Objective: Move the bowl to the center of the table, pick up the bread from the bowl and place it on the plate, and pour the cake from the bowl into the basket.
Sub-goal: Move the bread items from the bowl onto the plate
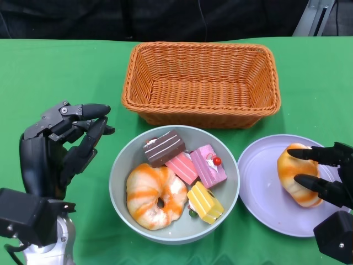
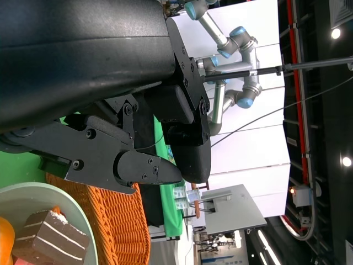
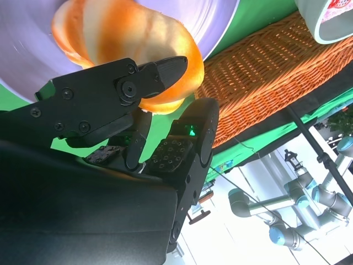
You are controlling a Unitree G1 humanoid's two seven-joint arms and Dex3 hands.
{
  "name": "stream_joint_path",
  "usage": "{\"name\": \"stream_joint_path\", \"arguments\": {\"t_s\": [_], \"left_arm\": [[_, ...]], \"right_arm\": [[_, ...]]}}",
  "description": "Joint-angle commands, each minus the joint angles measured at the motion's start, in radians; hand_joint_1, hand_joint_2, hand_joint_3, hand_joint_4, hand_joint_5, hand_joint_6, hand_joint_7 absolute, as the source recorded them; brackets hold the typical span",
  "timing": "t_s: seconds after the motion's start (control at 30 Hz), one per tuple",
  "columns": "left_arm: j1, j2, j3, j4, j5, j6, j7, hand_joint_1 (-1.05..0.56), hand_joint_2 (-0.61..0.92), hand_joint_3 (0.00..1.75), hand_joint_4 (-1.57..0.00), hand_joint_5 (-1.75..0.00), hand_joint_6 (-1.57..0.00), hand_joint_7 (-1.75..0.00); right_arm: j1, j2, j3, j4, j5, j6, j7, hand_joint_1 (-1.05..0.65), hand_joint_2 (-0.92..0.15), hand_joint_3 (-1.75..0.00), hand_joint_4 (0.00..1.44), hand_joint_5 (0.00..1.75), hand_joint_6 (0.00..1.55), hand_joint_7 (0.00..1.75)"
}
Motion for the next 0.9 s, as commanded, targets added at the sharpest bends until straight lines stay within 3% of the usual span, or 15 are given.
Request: {"name": "stream_joint_path", "arguments": {"t_s": [0.03,0.33,0.53,0.7,0.9], "left_arm": [[-0.001,0.010,0.007,0.007,0.006,-0.016,0.007,-0.21,0.92,0.25,-0.81,-1.20,-0.98,-0.68],[-0.005,0.009,0.007,0.014,0.001,-0.019,0.003,-0.22,0.92,0.23,-0.82,-1.20,-0.98,-0.68],[-0.008,0.010,0.008,0.024,0.005,-0.026,0.006,-0.22,0.92,0.23,-0.82,-1.19,-0.98,-0.68],[-0.010,0.011,0.009,0.027,0.000,-0.025,0.002,-0.23,0.92,0.23,-0.82,-1.18,-0.97,-0.68],[-0.012,0.012,0.009,0.029,0.007,-0.030,0.006,-0.22,0.92,0.24,-0.82,-1.18,-0.98,-0.67]], "right_arm": [[0.020,-0.020,-0.012,-0.033,0.023,0.009,0.008,-0.23,-0.87,0.00,0.72,0.50,0.91,0.00],[0.021,-0.002,-0.018,-0.028,0.025,-0.022,-0.060,-0.29,-0.87,0.00,0.60,0.39,0.73,0.00],[0.020,-0.005,-0.016,-0.016,0.045,-0.038,-0.045,-0.29,-0.88,0.00,0.60,0.41,0.72,0.00],[0.017,-0.008,-0.014,-0.010,0.061,-0.043,-0.020,-0.31,-0.87,0.00,0.67,0.47,0.76,0.02],[0.024,-0.019,-0.012,-0.028,0.104,-0.015,0.097,-0.33,-0.87,0.00,0.82,0.52,0.74,0.01]]}}
